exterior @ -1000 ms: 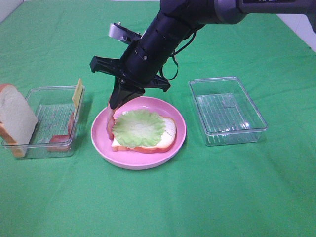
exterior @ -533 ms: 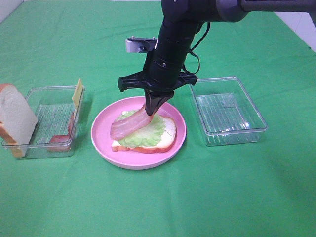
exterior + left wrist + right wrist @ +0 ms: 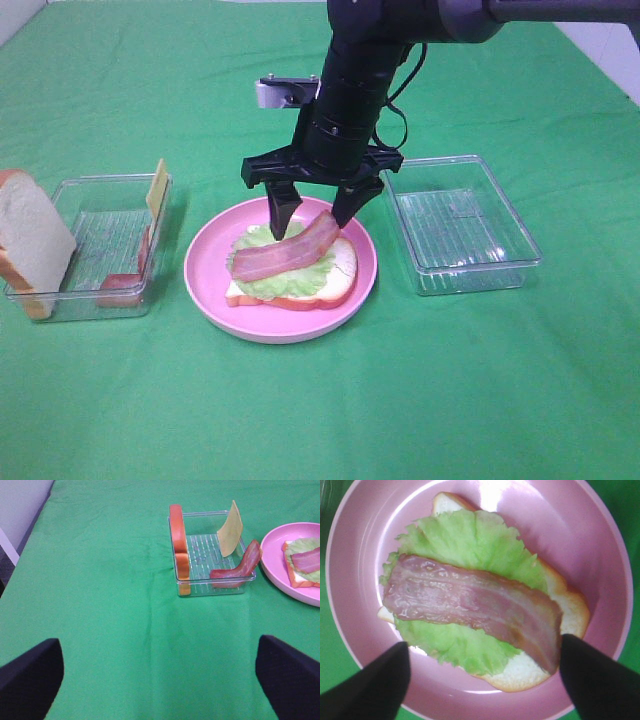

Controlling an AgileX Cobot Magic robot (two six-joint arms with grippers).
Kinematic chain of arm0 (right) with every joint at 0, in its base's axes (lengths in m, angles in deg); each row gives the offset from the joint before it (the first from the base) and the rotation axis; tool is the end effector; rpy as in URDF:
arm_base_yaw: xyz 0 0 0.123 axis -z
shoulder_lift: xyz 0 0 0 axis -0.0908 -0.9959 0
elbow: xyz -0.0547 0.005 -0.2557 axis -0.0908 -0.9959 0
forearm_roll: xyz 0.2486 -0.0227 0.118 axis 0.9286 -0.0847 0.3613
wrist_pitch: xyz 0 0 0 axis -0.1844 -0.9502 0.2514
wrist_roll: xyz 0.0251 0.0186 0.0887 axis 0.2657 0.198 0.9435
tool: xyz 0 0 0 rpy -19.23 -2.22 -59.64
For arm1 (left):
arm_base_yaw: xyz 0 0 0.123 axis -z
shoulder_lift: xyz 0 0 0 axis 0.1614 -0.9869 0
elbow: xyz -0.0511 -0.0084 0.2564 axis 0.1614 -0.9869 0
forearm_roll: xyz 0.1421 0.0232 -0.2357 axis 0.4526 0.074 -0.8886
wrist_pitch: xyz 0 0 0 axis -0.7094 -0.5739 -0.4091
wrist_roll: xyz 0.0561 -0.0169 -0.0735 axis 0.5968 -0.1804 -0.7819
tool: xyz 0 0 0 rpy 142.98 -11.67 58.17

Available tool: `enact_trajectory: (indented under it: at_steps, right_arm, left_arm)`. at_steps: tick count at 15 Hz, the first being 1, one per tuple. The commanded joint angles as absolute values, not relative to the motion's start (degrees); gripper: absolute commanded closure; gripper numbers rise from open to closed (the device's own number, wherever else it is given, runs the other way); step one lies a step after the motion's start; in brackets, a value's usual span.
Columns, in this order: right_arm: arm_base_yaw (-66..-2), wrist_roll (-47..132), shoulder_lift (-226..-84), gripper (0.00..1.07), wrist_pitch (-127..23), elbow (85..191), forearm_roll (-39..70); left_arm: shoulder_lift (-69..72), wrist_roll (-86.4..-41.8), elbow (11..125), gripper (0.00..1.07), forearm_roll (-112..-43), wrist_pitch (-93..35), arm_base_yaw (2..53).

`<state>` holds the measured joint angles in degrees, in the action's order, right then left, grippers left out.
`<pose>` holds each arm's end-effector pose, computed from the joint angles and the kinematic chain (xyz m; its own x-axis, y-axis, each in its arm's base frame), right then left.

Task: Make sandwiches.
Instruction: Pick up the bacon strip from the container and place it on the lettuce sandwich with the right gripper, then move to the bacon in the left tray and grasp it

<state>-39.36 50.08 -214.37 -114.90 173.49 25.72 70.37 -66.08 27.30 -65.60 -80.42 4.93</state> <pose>0.3837 0.2774 0.1376 -0.8836 -0.4368 -0.1685 -0.4628 0.8694 0.1729 0.0389 -0.0007 0.2911 -0.4612 -0.0228 -0.8870 -0.0364 0.9993 -0.0067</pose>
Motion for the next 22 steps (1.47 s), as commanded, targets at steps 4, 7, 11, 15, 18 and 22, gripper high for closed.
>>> enact_trajectory:
  at_steps: [4,7,11,15,18,22]
  right_arm:
    - [-39.4,50.6,-209.6,0.09,-117.5,173.8,22.3]
    - [-35.5,50.6,-206.8,0.09,-121.8,174.4,21.0]
    - [-21.4,50.5,-204.0,0.09,-125.0,174.9,18.6]
    - [-12.4,50.0,-203.8,0.10,-130.1,174.9,18.2]
    - [-12.0,49.7,-202.5,0.10,-131.5,173.4,17.7]
    - [-12.1,49.6,-186.0,0.11,-128.2,152.5,15.6]
  left_arm:
    - [71.1,-66.0,27.2,0.09,-66.1,-79.6,4.8]
    - [71.1,-66.0,27.2,0.09,-66.1,-79.6,4.8]
    - [71.1,-66.0,27.2,0.09,-66.1,-79.6,4.8]
    - [71.1,-66.0,27.2,0.09,-66.1,-79.6,4.8]
    - [71.1,-66.0,27.2,0.09,-66.1,-79.6,4.8]
    - [71.1,-66.0,27.2,0.09,-66.1,-79.6,4.8]
